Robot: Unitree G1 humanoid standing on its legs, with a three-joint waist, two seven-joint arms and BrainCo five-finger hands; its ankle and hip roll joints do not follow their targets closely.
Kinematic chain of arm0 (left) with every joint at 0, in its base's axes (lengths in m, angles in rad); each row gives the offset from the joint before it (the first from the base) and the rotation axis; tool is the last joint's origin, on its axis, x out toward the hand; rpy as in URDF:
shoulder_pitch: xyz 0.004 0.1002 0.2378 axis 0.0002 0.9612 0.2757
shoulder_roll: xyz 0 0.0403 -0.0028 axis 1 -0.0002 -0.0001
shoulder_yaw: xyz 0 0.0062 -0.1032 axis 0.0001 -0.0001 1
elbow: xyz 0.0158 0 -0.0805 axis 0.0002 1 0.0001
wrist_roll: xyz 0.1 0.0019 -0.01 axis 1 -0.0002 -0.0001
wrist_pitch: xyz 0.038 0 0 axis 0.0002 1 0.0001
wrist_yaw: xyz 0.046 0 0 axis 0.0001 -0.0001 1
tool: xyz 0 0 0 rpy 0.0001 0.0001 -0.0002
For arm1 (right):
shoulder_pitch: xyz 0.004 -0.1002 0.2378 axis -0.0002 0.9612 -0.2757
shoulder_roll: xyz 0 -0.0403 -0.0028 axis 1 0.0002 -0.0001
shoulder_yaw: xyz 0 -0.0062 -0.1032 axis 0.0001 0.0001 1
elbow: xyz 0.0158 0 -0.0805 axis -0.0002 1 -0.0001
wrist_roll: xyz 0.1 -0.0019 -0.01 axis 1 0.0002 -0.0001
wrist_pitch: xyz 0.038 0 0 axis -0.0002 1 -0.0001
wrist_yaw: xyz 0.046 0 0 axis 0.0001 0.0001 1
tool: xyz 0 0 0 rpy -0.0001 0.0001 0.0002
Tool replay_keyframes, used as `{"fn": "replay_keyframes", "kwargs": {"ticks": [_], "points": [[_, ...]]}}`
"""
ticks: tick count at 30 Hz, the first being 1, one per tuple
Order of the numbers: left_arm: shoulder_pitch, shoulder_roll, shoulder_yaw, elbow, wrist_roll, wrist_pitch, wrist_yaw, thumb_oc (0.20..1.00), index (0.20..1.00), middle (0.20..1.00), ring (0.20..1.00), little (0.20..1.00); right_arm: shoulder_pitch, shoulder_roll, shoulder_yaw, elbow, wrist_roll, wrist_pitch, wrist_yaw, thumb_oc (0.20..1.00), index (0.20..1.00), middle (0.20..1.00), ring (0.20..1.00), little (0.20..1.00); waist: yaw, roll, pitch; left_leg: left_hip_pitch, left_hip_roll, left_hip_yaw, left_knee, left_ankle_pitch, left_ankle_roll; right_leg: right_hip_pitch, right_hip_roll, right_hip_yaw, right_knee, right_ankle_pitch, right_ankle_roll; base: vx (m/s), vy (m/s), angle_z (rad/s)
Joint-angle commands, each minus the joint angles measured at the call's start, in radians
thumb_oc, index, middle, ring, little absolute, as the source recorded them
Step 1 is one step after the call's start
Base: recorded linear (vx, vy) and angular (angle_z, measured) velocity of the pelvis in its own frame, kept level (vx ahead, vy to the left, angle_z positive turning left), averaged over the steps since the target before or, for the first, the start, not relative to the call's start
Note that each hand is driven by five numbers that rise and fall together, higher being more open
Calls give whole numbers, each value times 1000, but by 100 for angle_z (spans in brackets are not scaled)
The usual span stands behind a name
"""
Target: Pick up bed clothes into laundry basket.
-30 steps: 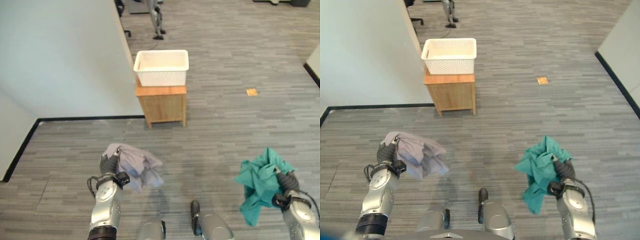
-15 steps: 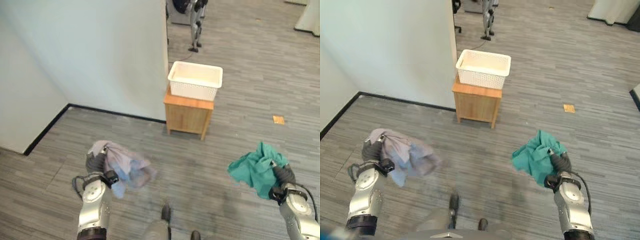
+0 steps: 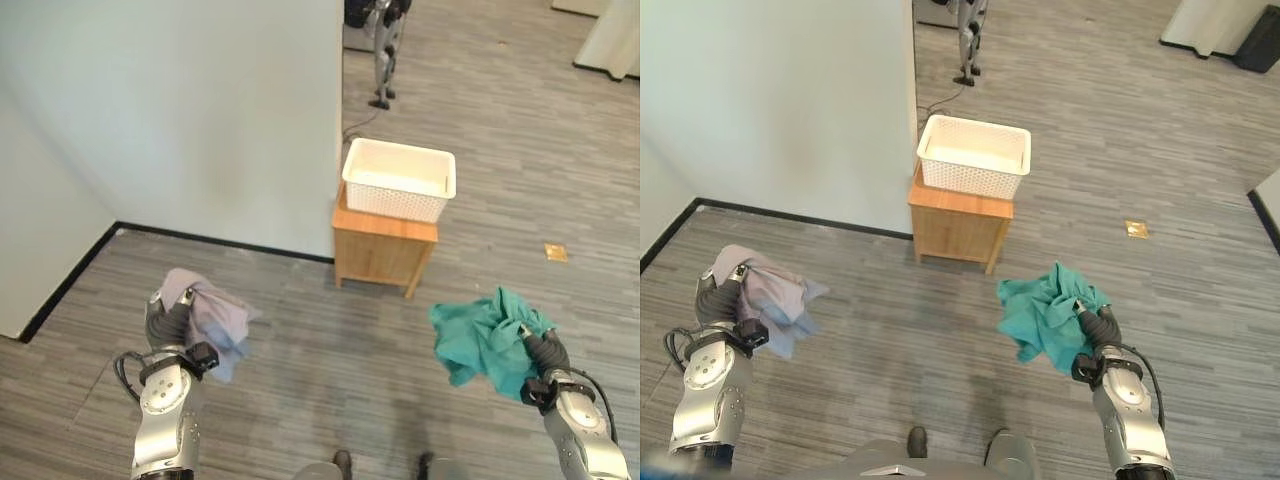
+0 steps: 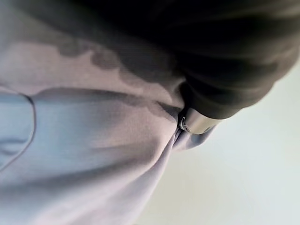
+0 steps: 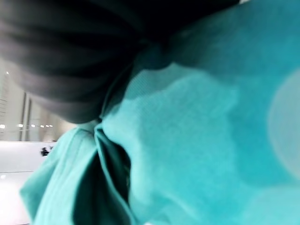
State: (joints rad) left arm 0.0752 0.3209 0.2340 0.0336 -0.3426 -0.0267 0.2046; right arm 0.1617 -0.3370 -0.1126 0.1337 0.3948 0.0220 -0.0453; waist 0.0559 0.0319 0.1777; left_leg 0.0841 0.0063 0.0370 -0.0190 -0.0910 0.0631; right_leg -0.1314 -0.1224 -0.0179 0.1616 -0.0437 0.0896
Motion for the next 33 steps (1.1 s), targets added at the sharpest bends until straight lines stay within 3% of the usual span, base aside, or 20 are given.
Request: {"fn": "replay_keyframes", "kwargs": {"ticks": [1, 2, 5, 7, 8, 10, 11, 13, 14, 15, 18, 19, 20, 21, 23, 24, 25, 26, 29, 33], "points": [[-45, 85, -39, -107, 48, -68, -74, 200, 200, 200, 200, 200, -36, -21, -56, -48, 29, -66, -15, 200, 200, 200, 200, 200, -53, 15, 0, 19, 50, -76, -68, 110, -108, -65, 31, 55, -116, 129, -47, 324, -160, 60], [-61, 97, -63, -112, 56, -65, -113, 200, 200, 200, 200, 200, -34, -22, -75, -43, 37, -69, -11, 200, 200, 200, 200, 200, -85, 31, 7, 36, 74, -121, -68, 107, -108, -145, 12, 93, -216, 145, -27, 343, -206, 62], [-57, 89, -96, -109, 39, -67, -146, 200, 200, 200, 200, 200, -51, -26, -66, -26, 31, -65, -5, 200, 200, 200, 200, 200, -120, 49, 1, 92, 121, -167, -68, 81, -106, -247, 10, 82, -237, 159, 3, 384, -263, 49], [-54, 86, -120, -105, 49, -63, -164, 200, 200, 200, 200, 200, -53, -24, -58, -17, 26, -65, -2, 200, 200, 200, 200, 200, -136, 49, -1, 118, 137, -180, -68, 84, -104, -252, 9, 79, -222, 176, 15, 284, -261, 41], [-59, 74, -164, -104, 63, -62, -196, 200, 200, 200, 200, 200, -50, -21, -46, -33, 22, -60, 14, 200, 200, 200, 200, 200, -151, 31, -22, 137, 159, -173, -68, 92, -110, -212, -10, 55, -189, 184, 4, 340, -331, 43], [-63, 76, -185, -99, 81, -55, -204, 200, 200, 200, 200, 200, -59, -22, -32, -20, 14, -65, 16, 200, 200, 200, 200, 200, -152, 27, -30, 155, 186, -174, -68, 115, -106, -214, 5, 47, -140, 178, 5, 331, -371, 89], [-56, 62, -226, -110, 78, -51, -218, 200, 200, 200, 200, 200, -58, -25, -18, -27, 12, -59, 19, 200, 200, 200, 200, 200, -163, 30, -44, 158, 233, -164, -26, 153, -109, -197, 25, 57, -68, 191, 14, 345, -392, 86], [-73, 50, -262, -110, 87, -38, -237, 200, 200, 200, 200, 200, -62, -35, -4, -34, 25, -62, 20, 200, 200, 200, 200, 200, -158, 0, -45, 107, 217, -181, 132, 165, -102, -142, 21, 57, -68, 203, 6, 406, -510, -1], [-78, 47, -278, -112, 94, -34, -246, 200, 200, 200, 200, 200, -62, -45, 2, -37, 30, -64, 23, 200, 200, 200, 200, 200, -149, -32, -37, 56, 184, -198, 265, 150, -94, -95, 14, 59, -89, 215, -4, 352, -550, -21], [-91, 43, -289, -111, 99, -25, -244, 200, 200, 200, 200, 200, -60, -58, 2, -44, 31, -67, 17, 200, 200, 200, 200, 200, -141, -63, -22, 3, 185, -164, 436, 118, -92, -56, 0, 46, -99, 223, -10, 230, -384, -1], [-91, 43, -289, -111, 99, -25, -244, 200, 200, 200, 200, 200, -60, -58, 2, -44, 31, -67, 17, 200, 200, 200, 200, 200, -142, -61, -23, 1, 187, -165, 438, 116, -92, -56, 1, 45, -99, 223, -10, 92, -188, 16], [-120, 36, -317, -105, 90, -22, -254, 200, 200, 200, 200, 200, -65, -77, -2, -49, 43, -74, 1, 200, 200, 200, 200, 200, -111, -110, 19, -71, 154, -168, 582, 76, -103, 9, -7, 39, -124, 226, -27, 190, -473, 8], [-136, 35, -327, -97, 99, -19, -255, 200, 200, 200, 200, 200, -74, -81, -7, -40, 43, -74, -9, 200, 200, 200, 200, 200, -107, -126, 30, -110, 126, -166, 585, 72, -114, 29, -13, 29, -143, 223, -31, 475, -785, 19], [-159, 25, -345, -83, 87, -16, -265, 200, 200, 200, 200, 200, -86, -81, -27, -37, 51, -66, -18, 200, 200, 200, 200, 200, -95, -122, 38, -175, 72, -128, 434, 70, -130, 95, 22, 25, -190, 226, -40, 410, -519, 22], [-160, 18, -351, -59, 58, -13, -272, 200, 200, 200, 200, 200, -74, -75, -28, -43, 49, -65, -11, 200, 200, 200, 200, 200, -91, -111, 29, -184, 53, -83, 222, 84, -132, 116, 46, 20, -204, 222, -34, 338, -304, 12], [-159, 18, -352, -58, 58, -14, -272, 200, 200, 200, 200, 200, -71, -76, -28, -44, 48, -65, -10, 200, 200, 200, 200, 200, -88, -111, 29, -166, 54, -79, 196, 90, -133, 122, 46, 22, -207, 219, -35, 285, -154, -13], [-157, 20, -361, -44, 55, -12, -273, 200, 200, 200, 200, 200, -58, -74, -23, -43, 35, -55, -4, 200, 200, 200, 200, 200, -78, -100, 19, -158, 36, -68, 65, 109, -129, 140, 69, 27, -213, 212, -34, 282, -124, -21], [-153, 24, -362, -41, 57, -13, -270, 200, 200, 200, 200, 200, -51, -72, -19, -43, 22, -52, -2, 200, 200, 200, 200, 200, -71, -90, 10, -135, 27, -70, 10, 126, -128, 152, 82, 31, -215, 199, -37, 349, -124, -18], [-124, 36, -350, -60, 38, -11, -281, 200, 200, 200, 200, 200, -54, -66, -28, -56, -11, -41, 3, 200, 200, 200, 200, 200, -66, -60, -36, -81, 44, -87, -54, 147, -126, 126, 84, 35, -202, 179, -43, 166, 30, -31], [-95, 61, -342, -94, 3, -4, -292, 200, 200, 200, 200, 200, -75, -81, -63, -59, -34, -41, -13, 200, 200, 200, 200, 200, -67, -53, -67, -78, 34, -86, -68, 135, -127, 116, 77, 45, -189, 177, -41, 89, 68, -19]]}}
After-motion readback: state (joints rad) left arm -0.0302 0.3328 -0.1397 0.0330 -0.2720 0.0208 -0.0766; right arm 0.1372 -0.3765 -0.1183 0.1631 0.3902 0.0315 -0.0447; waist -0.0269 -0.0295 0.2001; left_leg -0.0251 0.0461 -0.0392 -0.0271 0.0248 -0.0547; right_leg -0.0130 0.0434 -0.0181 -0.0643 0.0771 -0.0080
